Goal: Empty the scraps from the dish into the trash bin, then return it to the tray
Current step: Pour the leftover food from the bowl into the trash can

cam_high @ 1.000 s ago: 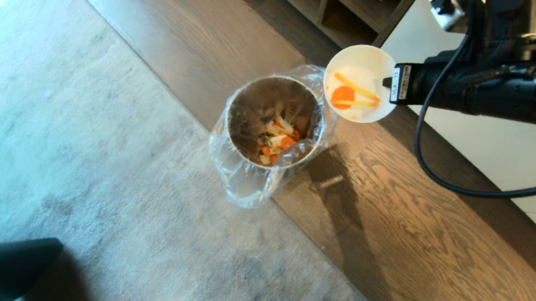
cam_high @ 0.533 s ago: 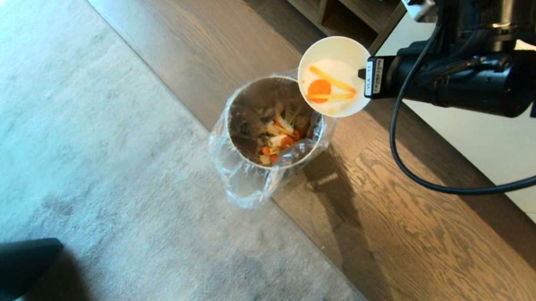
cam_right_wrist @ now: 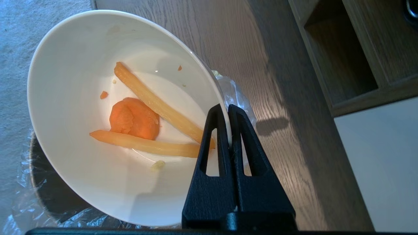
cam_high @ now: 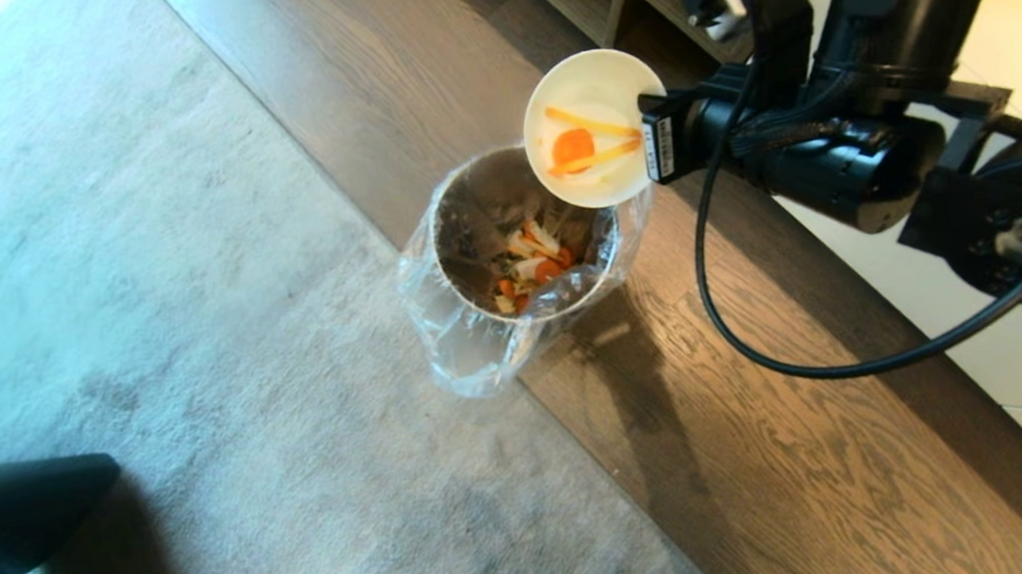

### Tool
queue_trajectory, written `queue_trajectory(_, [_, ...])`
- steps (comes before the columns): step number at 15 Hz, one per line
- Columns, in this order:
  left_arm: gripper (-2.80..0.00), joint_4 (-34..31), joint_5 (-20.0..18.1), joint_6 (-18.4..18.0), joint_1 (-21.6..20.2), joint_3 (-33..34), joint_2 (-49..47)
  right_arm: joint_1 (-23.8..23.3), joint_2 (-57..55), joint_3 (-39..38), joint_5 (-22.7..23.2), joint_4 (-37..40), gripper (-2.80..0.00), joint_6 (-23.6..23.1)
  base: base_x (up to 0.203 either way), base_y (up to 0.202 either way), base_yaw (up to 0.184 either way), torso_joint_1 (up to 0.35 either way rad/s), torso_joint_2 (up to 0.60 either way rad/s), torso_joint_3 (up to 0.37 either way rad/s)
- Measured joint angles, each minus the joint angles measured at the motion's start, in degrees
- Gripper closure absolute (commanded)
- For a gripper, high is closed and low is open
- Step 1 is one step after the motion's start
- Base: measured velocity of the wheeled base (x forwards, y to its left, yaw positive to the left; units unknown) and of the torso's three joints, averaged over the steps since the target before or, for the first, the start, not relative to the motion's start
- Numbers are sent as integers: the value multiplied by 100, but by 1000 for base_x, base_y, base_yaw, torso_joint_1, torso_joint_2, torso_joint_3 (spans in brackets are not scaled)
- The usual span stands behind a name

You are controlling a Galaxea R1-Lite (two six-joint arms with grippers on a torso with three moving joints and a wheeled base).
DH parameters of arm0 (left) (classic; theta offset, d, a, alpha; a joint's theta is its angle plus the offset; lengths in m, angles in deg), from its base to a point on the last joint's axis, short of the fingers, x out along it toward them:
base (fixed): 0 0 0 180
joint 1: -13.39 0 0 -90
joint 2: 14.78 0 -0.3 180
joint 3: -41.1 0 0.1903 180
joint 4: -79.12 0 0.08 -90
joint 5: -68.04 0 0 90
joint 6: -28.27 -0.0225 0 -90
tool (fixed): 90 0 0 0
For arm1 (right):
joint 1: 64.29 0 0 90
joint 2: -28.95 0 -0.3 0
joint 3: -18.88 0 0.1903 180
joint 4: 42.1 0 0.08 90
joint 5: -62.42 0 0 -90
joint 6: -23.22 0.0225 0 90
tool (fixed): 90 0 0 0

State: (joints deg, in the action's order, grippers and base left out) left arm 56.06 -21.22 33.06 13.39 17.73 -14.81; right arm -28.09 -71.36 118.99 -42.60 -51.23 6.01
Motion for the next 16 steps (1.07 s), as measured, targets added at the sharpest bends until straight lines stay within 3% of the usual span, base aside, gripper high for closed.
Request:
queue_trajectory(5, [0,1,2,0,0,0,0,320,-316,-28,0,-869,0,-1080,0,0,0,0,0,0])
queue_trajectory(12, [0,0,0,0,0,0,0,350,-900,-45,41,-2742,0,-2478,0,0,0,0,0,0])
queue_trajectory(16, [0,2,2,-3,0,0,0,350,-1111,-168,497,-3665,0,-3148,0,0,0,0,0,0])
